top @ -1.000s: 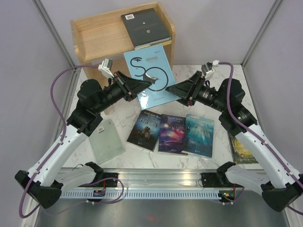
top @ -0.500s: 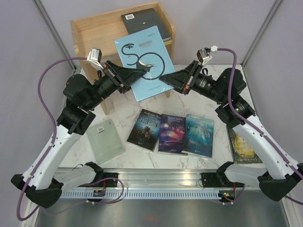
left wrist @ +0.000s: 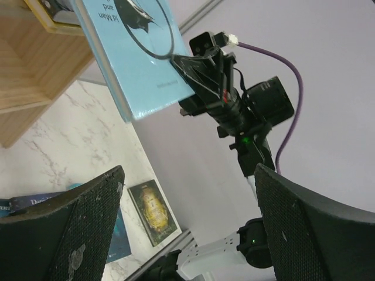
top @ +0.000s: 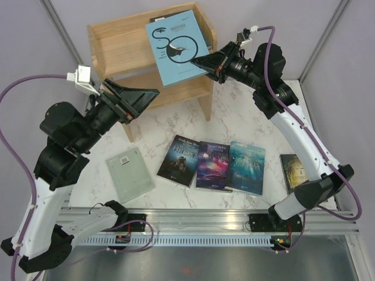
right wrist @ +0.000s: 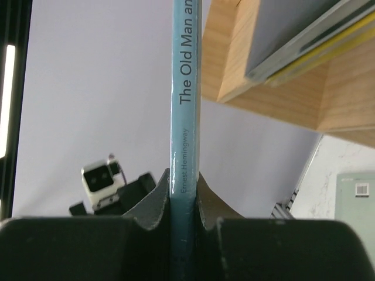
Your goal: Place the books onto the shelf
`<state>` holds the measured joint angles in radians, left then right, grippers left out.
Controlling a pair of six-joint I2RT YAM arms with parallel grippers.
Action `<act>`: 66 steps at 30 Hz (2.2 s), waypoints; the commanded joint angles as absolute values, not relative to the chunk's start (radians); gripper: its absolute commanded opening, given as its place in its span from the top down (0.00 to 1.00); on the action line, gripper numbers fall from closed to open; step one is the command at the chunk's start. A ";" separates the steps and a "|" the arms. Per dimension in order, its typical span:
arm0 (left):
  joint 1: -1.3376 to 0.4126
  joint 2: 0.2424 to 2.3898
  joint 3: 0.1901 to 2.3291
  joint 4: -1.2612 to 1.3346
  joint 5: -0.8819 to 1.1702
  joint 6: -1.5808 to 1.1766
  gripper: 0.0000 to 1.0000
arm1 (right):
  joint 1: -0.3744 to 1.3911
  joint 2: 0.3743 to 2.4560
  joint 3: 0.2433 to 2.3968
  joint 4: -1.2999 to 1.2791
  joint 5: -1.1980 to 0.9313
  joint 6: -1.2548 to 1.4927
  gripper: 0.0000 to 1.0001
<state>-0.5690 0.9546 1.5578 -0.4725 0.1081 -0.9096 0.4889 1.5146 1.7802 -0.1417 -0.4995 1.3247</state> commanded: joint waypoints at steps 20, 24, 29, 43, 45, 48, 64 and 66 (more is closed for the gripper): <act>-0.574 0.833 1.574 -0.600 -0.051 -0.742 0.04 | 0.382 1.712 1.982 -0.107 -0.520 1.442 1.00; -0.572 0.834 1.571 -0.598 -0.051 -0.742 0.04 | 0.370 1.721 1.985 -0.110 -0.528 1.451 0.83; -0.572 0.828 1.560 -0.597 -0.054 -0.741 0.04 | 0.347 1.717 1.971 -0.112 -0.522 1.451 0.61; -0.572 0.818 1.536 -0.600 -0.055 -0.752 0.05 | 0.319 1.684 1.924 -0.110 -0.551 1.431 0.40; -0.572 0.821 1.536 -0.598 -0.055 -0.755 0.05 | 0.319 1.669 1.908 -0.109 -0.552 1.422 0.36; -0.572 0.822 1.532 -0.600 -0.054 -0.758 0.05 | 0.318 1.646 1.887 -0.107 -0.558 1.413 0.24; -0.574 0.839 1.519 -0.594 -0.054 -0.781 0.06 | 0.311 1.517 1.732 -0.066 -0.591 1.420 0.30; -0.574 0.845 1.517 -0.589 -0.049 -0.784 0.06 | 0.311 1.517 1.715 -0.032 -0.604 1.443 0.37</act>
<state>-0.5690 0.8295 1.5185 -0.6006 -0.0288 -0.7837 0.3138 1.5452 1.7370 -0.1078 -0.5758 1.4223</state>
